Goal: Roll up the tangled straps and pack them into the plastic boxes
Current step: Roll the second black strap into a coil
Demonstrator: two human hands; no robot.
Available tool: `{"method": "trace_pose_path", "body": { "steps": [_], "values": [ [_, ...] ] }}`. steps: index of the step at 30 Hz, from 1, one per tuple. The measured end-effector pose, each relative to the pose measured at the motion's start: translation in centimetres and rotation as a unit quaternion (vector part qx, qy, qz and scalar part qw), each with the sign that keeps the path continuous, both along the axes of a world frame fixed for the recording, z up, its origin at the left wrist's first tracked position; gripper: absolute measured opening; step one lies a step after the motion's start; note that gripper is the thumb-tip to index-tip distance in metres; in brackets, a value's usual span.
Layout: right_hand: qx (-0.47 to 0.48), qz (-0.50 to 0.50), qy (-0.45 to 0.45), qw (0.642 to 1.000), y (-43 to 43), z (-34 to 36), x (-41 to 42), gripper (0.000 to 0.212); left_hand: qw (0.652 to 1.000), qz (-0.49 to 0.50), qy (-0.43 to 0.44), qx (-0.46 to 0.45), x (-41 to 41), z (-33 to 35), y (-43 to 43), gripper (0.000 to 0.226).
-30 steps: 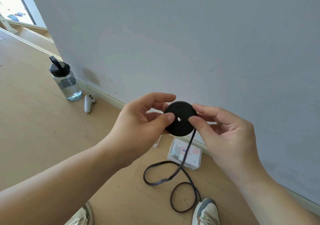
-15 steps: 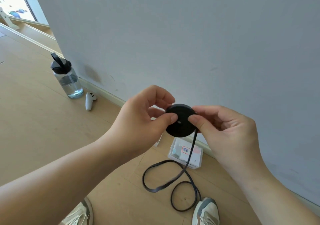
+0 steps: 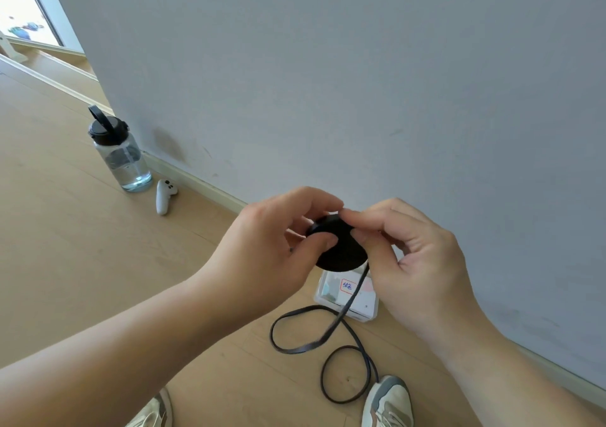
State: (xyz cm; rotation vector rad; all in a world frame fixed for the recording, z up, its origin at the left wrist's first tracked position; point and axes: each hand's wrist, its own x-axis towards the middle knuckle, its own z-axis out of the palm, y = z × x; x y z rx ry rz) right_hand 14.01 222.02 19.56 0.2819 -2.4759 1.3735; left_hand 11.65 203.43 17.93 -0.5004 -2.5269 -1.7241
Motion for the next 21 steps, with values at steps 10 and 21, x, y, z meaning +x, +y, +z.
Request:
{"method": "trace_pose_path", "body": {
  "steps": [10,21],
  "values": [
    [-0.107,-0.037,-0.058,0.992,0.77,0.09,-0.14,0.029,0.976,0.049,-0.148,0.154,-0.62,0.39,0.00,0.019],
    [-0.102,-0.035,-0.033,0.994,0.79,0.10,-0.07,0.028,0.997,0.018,-0.049,0.052,-0.28,0.23,0.04,0.035]
  ]
}}
